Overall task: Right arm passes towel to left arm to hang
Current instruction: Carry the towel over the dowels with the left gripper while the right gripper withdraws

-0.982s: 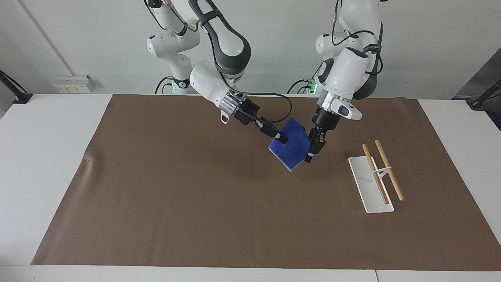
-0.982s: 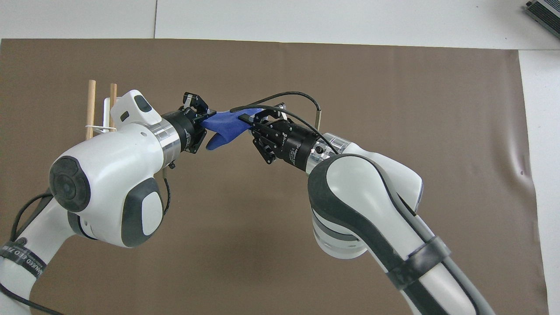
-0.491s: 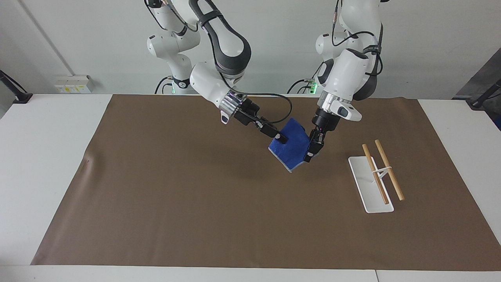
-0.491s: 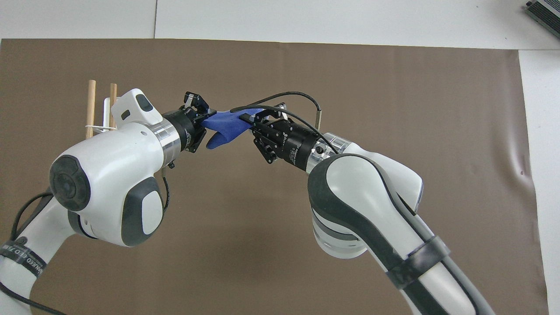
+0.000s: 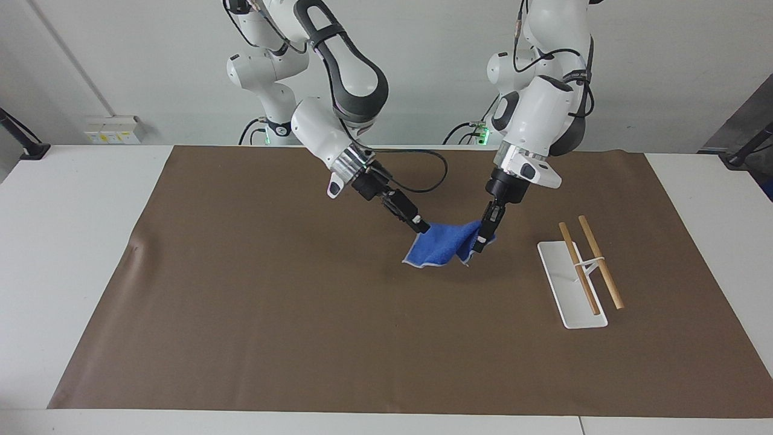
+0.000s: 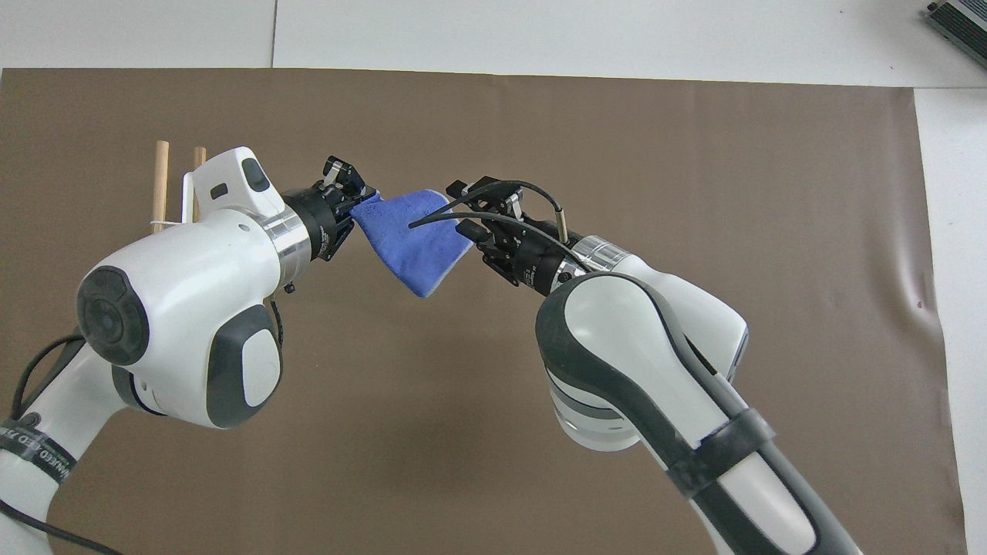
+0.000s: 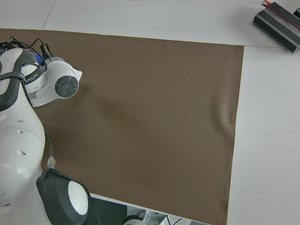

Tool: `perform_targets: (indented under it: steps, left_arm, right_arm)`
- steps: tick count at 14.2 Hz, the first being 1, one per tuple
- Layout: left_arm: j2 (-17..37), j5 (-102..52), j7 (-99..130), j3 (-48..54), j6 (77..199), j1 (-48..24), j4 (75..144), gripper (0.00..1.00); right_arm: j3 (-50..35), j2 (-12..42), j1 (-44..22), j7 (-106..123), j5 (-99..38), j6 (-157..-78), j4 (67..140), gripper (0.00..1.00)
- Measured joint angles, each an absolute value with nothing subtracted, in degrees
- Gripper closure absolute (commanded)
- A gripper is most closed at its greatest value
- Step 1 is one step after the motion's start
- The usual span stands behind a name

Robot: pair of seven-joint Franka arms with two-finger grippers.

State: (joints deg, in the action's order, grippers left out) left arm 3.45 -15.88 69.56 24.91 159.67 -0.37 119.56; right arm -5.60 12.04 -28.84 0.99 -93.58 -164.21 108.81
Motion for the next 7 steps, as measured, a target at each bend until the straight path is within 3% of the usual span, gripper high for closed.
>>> perform_targets:
  steps: [7]
  left_arm:
    - [3.8,-15.9,58.8,20.6,159.2,-0.1,119.6,1.00]
  right_arm:
    - [-5.2,12.6,-20.6,10.6,-64.5,-164.2,111.8,0.00]
